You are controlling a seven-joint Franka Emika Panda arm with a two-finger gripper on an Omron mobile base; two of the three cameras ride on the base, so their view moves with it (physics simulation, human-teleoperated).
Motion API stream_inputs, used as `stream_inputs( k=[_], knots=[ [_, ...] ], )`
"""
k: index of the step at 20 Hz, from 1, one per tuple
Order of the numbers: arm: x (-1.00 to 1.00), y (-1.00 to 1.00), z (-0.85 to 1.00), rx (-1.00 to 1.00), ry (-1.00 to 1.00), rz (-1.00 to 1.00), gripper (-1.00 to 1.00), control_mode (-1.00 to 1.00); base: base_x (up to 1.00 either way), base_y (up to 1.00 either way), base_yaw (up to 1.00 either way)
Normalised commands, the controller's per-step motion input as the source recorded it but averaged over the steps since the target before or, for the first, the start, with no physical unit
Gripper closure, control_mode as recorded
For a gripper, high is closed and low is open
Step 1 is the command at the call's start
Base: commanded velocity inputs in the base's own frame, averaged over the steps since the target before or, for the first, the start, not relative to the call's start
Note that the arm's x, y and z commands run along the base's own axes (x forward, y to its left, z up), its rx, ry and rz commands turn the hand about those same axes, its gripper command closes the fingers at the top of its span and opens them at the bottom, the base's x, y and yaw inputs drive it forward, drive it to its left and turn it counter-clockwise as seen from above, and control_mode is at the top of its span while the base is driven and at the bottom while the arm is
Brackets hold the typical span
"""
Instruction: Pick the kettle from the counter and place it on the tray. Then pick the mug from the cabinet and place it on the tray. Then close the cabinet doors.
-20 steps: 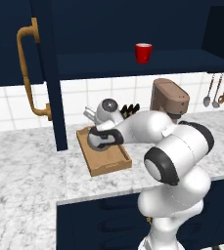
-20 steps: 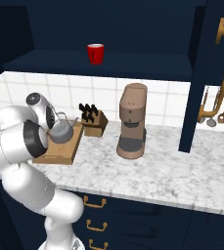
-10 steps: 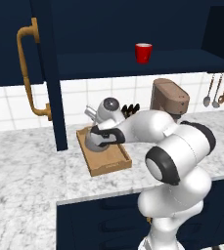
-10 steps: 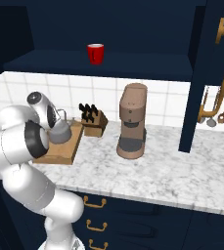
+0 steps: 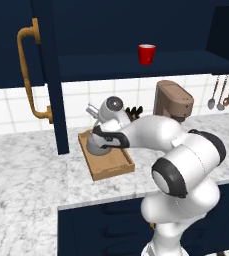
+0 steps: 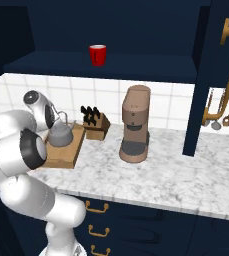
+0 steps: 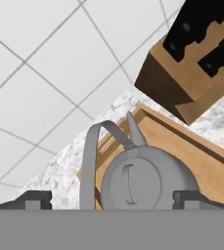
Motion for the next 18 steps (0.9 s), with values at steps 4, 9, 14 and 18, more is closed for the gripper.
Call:
stream_inputs(
  k=[4,9,14,18],
  knots=[
    [-0.42,-0.01,0.29,0.0,0.01,0.06,-1.0,-1.0,0.0,0.0,0.0],
    [-0.48,-0.24,0.38,-0.09,0.01,0.14,-1.0,-1.0,0.0,0.0,0.0],
    [-0.42,-0.24,0.49,-0.2,-0.04,0.17,-1.0,-1.0,0.0,0.0,0.0],
    [-0.33,-0.27,0.51,-0.27,-0.04,0.07,-1.0,-1.0,0.0,0.0,0.0]
  ],
)
